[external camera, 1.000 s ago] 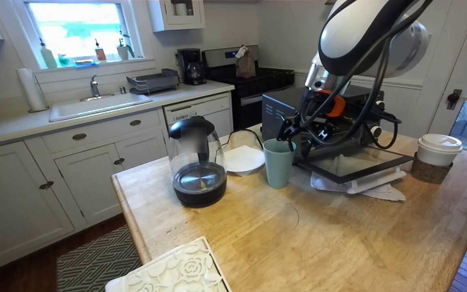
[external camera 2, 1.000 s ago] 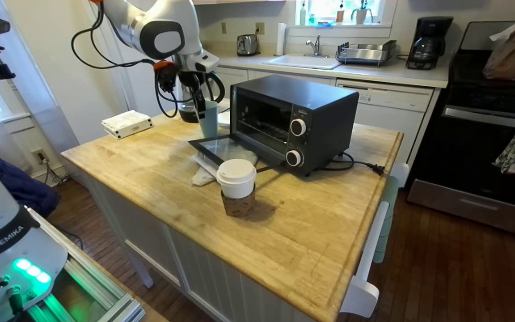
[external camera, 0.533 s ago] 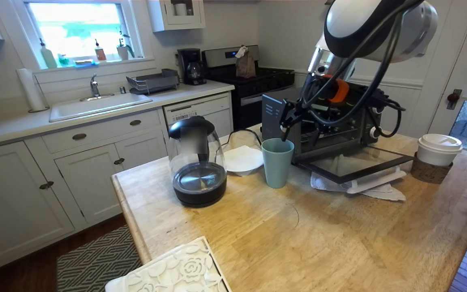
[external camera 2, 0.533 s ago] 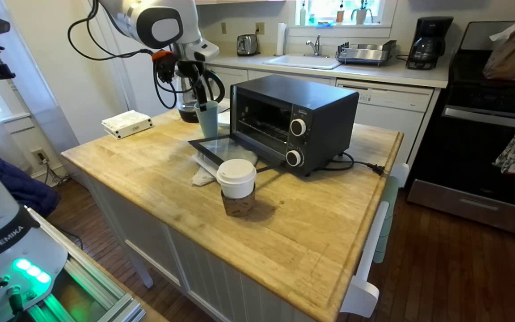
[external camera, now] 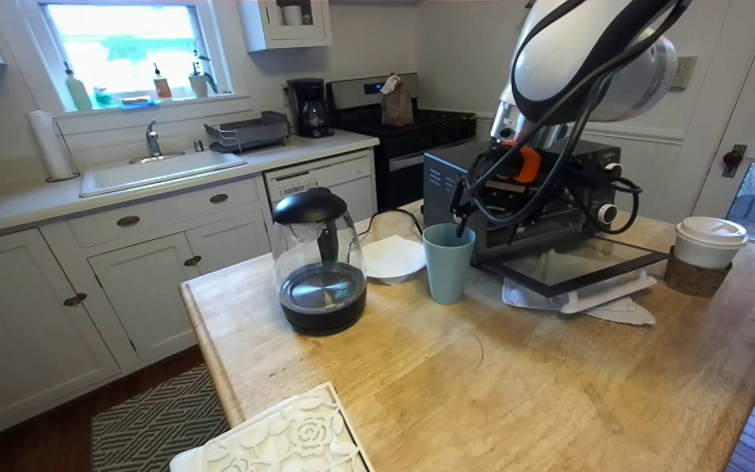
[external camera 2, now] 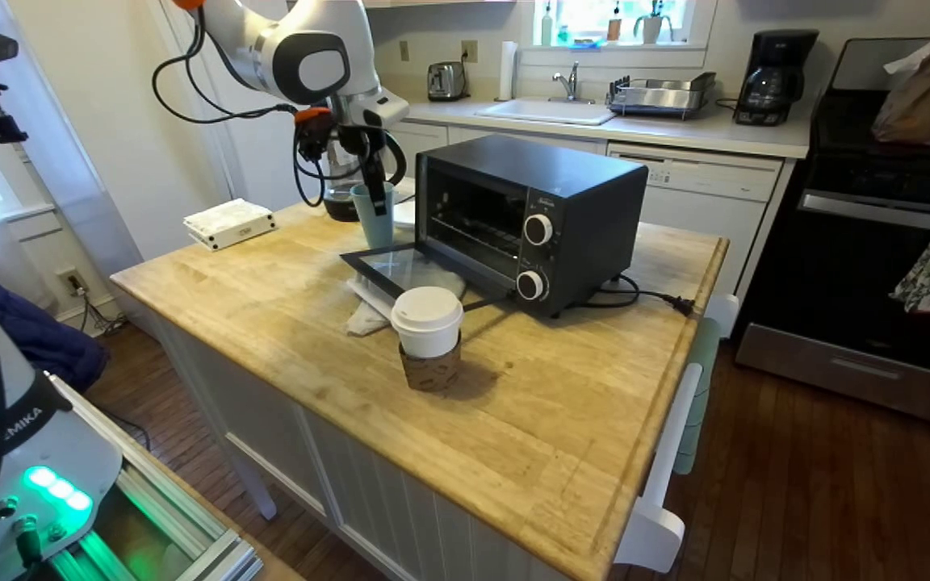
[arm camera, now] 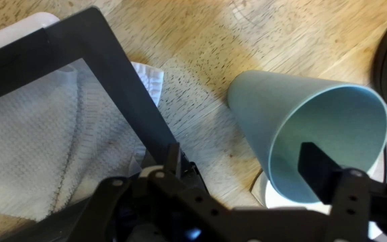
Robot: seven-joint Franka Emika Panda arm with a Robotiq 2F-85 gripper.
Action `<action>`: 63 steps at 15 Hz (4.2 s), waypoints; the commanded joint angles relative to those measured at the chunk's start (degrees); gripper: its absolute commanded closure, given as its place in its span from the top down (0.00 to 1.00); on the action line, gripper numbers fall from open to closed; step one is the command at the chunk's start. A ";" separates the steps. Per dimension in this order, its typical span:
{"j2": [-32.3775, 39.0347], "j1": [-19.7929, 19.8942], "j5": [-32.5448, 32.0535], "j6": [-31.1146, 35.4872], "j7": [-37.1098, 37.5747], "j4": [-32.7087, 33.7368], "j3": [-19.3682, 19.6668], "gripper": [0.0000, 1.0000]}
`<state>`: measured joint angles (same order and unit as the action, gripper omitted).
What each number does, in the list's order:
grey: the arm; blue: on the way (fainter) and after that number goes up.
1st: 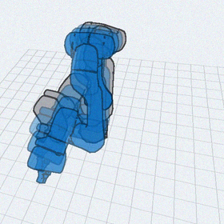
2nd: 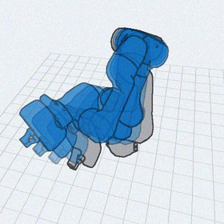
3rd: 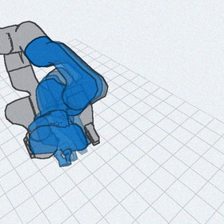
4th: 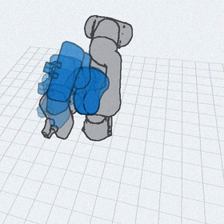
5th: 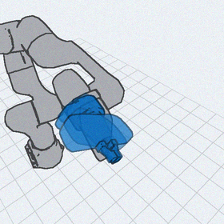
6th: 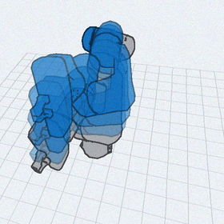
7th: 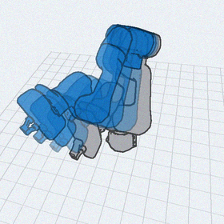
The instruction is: Move the grey cup to the right
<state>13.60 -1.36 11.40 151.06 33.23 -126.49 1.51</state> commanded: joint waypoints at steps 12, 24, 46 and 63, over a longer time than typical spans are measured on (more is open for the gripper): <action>1.32 -2.94 -1.27 -4.16 -2.31 3.45 0.01 0.00; -32.50 7.40 -5.56 10.01 1.29 -16.71 2.23 0.01; -20.96 35.70 -6.06 0.91 16.98 0.69 12.78 0.01; 10.06 25.21 -4.19 -13.55 35.12 19.74 22.86 0.01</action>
<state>18.12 26.42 8.66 137.86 64.21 -111.78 23.01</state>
